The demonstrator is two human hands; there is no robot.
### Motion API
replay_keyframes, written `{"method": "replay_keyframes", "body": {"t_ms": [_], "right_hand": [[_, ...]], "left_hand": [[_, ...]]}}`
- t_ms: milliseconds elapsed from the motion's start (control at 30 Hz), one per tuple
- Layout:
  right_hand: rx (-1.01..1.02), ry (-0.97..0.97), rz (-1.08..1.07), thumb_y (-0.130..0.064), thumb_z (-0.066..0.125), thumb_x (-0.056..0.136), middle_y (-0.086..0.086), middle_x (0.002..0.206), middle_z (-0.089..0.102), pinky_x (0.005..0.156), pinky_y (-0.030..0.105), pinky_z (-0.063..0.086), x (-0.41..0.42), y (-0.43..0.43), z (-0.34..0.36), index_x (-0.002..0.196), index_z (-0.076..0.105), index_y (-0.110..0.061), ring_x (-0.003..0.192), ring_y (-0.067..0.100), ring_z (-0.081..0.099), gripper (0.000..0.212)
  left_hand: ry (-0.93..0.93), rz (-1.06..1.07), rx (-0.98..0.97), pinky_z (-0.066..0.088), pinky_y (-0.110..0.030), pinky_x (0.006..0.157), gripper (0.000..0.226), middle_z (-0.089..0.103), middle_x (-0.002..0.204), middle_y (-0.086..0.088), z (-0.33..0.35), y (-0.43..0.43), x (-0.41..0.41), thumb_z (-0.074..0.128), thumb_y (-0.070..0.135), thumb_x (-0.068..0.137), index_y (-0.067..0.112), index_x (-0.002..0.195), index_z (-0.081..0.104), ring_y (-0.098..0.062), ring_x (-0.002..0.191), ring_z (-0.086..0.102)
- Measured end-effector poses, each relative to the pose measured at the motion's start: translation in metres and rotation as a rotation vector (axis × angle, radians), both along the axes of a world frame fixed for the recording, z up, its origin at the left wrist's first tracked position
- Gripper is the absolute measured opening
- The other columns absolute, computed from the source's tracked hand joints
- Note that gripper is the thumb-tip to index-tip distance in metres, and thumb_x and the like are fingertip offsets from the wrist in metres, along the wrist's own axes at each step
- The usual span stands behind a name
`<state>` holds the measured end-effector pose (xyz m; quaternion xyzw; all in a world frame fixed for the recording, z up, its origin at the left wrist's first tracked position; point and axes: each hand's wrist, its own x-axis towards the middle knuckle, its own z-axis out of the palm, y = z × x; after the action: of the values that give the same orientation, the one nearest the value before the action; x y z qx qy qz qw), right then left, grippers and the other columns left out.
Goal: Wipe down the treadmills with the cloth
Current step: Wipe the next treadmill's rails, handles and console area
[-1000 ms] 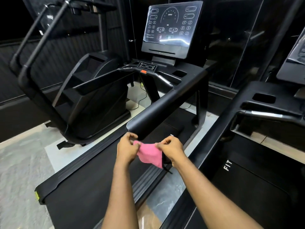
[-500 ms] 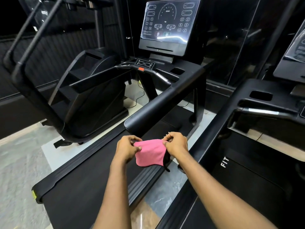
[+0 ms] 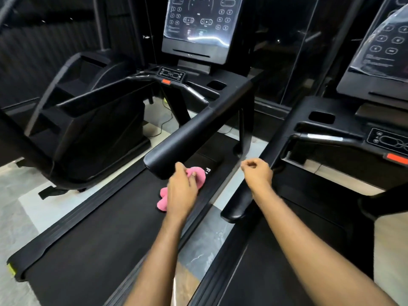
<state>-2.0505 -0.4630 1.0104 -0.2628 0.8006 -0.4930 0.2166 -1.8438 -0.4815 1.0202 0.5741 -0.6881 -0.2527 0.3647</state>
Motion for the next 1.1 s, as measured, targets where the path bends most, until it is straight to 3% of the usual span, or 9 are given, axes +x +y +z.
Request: {"method": "replay_keyframes", "body": {"t_ms": [100, 167, 333, 433, 533, 633, 767, 900, 1100], "right_hand": [[0.066, -0.034, -0.243, -0.015, 0.062, 0.088, 0.002, 0.094, 0.073, 0.081, 0.033, 0.055, -0.022, 0.022, -0.021, 0.088, 0.071, -0.021, 0.092, 0.026, 0.067, 0.010], [0.113, -0.053, -0.297, -0.017, 0.066, 0.089, 0.005, 0.098, 0.072, 0.084, 0.035, 0.051, -0.030, 0.036, -0.039, 0.095, 0.070, -0.016, 0.098, 0.031, 0.065, 0.007], [0.169, -0.139, -0.261, -0.032, 0.061, 0.098, 0.006, 0.097, 0.067, 0.082, 0.032, 0.045, -0.033, 0.048, -0.081, 0.101, 0.064, -0.014, 0.093, 0.028, 0.060, 0.019], [0.167, -0.215, -0.201, -0.042, 0.053, 0.097, 0.005, 0.092, 0.069, 0.088, 0.049, 0.056, -0.032, 0.036, -0.101, 0.093, 0.058, -0.023, 0.089, 0.030, 0.066, 0.021], [0.209, -0.193, -0.163, -0.041, 0.050, 0.099, 0.007, 0.090, 0.067, 0.086, 0.053, 0.057, -0.036, 0.027, -0.107, 0.091, 0.056, -0.024, 0.091, 0.034, 0.066, 0.020], [0.204, -0.107, -0.144, -0.036, 0.045, 0.103, 0.013, 0.088, 0.064, 0.078, 0.048, 0.055, -0.032, 0.028, -0.102, 0.089, 0.049, -0.017, 0.087, 0.038, 0.062, 0.024], [0.160, -0.018, -0.135, -0.027, 0.040, 0.107, 0.021, 0.103, 0.059, 0.073, 0.042, 0.041, -0.028, 0.026, -0.112, 0.090, 0.044, -0.013, 0.092, 0.039, 0.057, 0.022], [0.119, 0.056, -0.183, -0.026, 0.033, 0.109, 0.021, 0.113, 0.053, 0.076, 0.041, 0.040, -0.014, 0.020, -0.118, 0.106, 0.048, -0.005, 0.097, 0.041, 0.055, 0.026], [0.204, 0.215, -0.280, -0.039, 0.024, 0.103, 0.013, 0.117, 0.053, 0.085, 0.051, 0.048, -0.003, 0.015, -0.126, 0.110, 0.051, -0.013, 0.108, 0.038, 0.052, 0.038]], "left_hand": [[-0.006, -0.142, 0.181, 0.028, -0.032, 0.067, 0.006, 0.047, 0.094, -0.004, -0.037, 0.036, -0.032, 0.047, 0.013, 0.101, 0.010, 0.107, 0.045, -0.028, 0.080, 0.050], [-0.073, -0.340, 0.317, 0.044, -0.034, 0.083, 0.013, 0.044, 0.117, -0.013, -0.071, 0.056, -0.045, 0.046, 0.031, 0.100, 0.021, 0.109, 0.043, -0.034, 0.094, 0.057], [0.232, -0.374, 0.379, 0.051, -0.027, 0.069, 0.018, 0.069, 0.085, -0.007, -0.102, 0.053, -0.046, 0.045, 0.008, 0.103, 0.021, 0.096, 0.056, -0.007, 0.069, 0.063], [0.069, -0.436, 0.387, 0.043, -0.040, 0.105, 0.035, 0.060, 0.132, 0.002, -0.114, 0.031, -0.053, 0.053, 0.021, 0.098, 0.022, 0.133, 0.055, -0.014, 0.119, 0.055], [-0.006, -0.505, 0.588, 0.014, -0.046, 0.124, 0.063, 0.017, 0.163, 0.015, -0.116, 0.025, -0.070, 0.045, 0.051, 0.100, 0.039, 0.158, 0.022, -0.011, 0.149, 0.017], [0.196, -0.502, 0.686, 0.022, -0.034, 0.122, 0.061, 0.031, 0.160, 0.016, -0.117, 0.027, -0.075, 0.041, 0.056, 0.101, 0.041, 0.158, 0.024, -0.006, 0.146, 0.030], [0.110, -0.436, 0.598, 0.035, -0.039, 0.116, 0.084, 0.052, 0.144, 0.006, -0.126, 0.038, -0.078, 0.035, 0.084, 0.087, 0.031, 0.153, 0.035, -0.012, 0.136, 0.045], [0.277, -0.440, 0.829, 0.042, -0.019, 0.091, 0.037, 0.061, 0.125, 0.012, -0.128, 0.011, -0.095, 0.036, 0.055, 0.104, 0.033, 0.129, 0.053, -0.006, 0.115, 0.055], [0.468, -0.503, 1.135, 0.048, -0.042, 0.105, 0.064, 0.056, 0.142, -0.007, -0.147, -0.039, -0.121, 0.043, 0.062, 0.100, 0.018, 0.145, 0.050, -0.028, 0.133, 0.054]]}}
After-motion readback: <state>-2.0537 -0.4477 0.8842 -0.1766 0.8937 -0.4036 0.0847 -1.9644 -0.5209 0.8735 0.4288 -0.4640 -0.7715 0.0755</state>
